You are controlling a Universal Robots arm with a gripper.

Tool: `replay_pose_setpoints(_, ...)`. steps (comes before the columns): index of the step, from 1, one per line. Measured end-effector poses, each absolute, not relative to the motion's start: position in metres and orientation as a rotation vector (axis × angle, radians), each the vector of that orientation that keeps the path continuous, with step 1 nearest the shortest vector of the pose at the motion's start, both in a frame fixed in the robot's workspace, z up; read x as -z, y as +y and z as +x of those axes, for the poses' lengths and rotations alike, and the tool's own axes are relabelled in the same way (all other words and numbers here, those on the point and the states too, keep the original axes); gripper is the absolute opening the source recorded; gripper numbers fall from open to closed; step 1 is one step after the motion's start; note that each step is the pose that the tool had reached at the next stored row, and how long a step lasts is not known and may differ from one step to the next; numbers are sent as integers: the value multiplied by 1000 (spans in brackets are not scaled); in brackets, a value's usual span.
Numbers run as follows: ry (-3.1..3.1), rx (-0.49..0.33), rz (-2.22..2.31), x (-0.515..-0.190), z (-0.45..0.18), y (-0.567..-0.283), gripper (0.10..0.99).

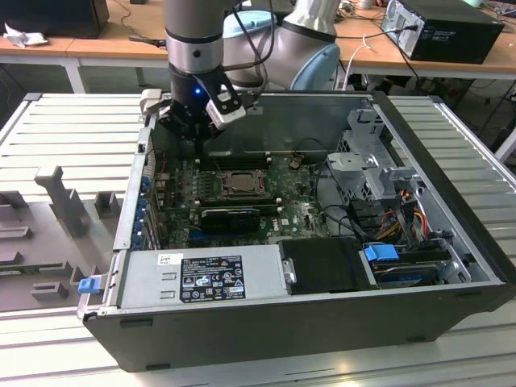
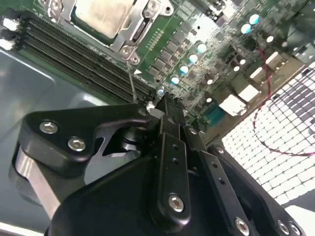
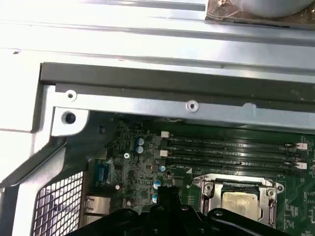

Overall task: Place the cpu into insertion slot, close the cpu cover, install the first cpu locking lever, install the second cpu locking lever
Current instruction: 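Install the first cpu locking lever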

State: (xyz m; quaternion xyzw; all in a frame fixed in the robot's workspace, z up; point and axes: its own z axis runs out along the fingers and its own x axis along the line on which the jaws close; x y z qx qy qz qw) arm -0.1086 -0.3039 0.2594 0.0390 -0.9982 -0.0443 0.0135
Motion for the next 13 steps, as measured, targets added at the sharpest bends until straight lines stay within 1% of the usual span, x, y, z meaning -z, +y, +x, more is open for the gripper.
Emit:
replay_pose_setpoints(5,-3109,138,121,-259,-96,-299,106)
replay_pose_setpoints(13,-3109,138,121,-256,-51,-298,106)
